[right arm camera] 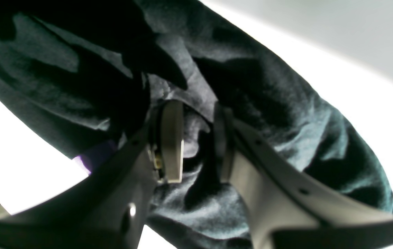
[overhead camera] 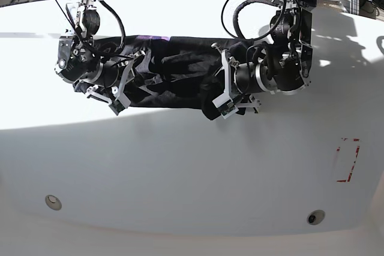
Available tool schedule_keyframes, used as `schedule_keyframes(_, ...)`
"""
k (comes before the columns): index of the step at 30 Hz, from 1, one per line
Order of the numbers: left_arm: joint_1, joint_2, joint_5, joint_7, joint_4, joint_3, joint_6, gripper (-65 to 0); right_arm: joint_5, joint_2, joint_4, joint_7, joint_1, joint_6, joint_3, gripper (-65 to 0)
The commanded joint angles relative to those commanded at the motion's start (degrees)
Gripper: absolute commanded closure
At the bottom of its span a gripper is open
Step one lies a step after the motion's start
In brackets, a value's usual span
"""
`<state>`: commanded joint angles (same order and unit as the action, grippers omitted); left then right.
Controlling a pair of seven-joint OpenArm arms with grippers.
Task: Layout the t-shirt on the table in an organized manner, then fold the t-shirt properly
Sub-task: 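Move the left gripper inward along the strip and regrasp it mid-length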
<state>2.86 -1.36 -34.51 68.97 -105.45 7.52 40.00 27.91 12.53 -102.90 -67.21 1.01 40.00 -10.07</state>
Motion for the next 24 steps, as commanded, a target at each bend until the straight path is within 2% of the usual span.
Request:
schedule_keyframes(2, 0.0, 0.09, -0.09, 0.0, 0.26, 0.09, 0.0, -25.6, 0.09, 0.0, 0.0, 0.0, 0.0, 0.0, 0.09, -15.2)
schedule_keyframes(3, 0.0, 0.09, -0.18, 0.0, 0.26, 0.09, 0.0, -33.6, 0.09, 0.0, 0.0, 0.0, 0.0, 0.0, 0.09, -15.2)
schedule_keyframes(6, 0.0, 0.09, -1.05, 0.09, 0.18, 0.79, 0.0, -44.9, 0.09, 0.0, 0.0, 0.0, 0.0, 0.0, 0.09, -15.2)
schedule_keyframes(8, 0.0, 0.09, -2.9, 0.26, 0.18, 1.93, 0.0, -45.7, 0.09, -0.09, 0.0, 0.0, 0.0, 0.0, 0.18, -15.2)
schedule_keyframes(13, 2.73, 0.26, -7.91, 5.71, 0.09, 2.73, 0.0, -43.9, 0.09, -0.09, 0.0, 0.0, 0.0, 0.0, 0.18, -15.2)
schedule_keyframes(15, 3.6, 0.7, -8.35, 6.07, 0.0, 2.29, 0.0, -43.9, 0.09, -0.18, 0.0, 0.0, -0.09, 0.0, 0.18, -15.2)
schedule_keyframes(20, 4.48, -1.05, -8.35, 5.8, -0.44, -5.27, 0.0, -43.9, -0.18, -0.97, 0.0, -0.09, -0.09, 0.0, 0.18, -15.2)
schedule_keyframes(24, 5.27, -4.04, -8.26, 4.31, -0.44, -10.81, 0.0, -43.2, 0.0, -1.14, 0.0, -0.09, -0.09, 0.0, 0.18, -15.2)
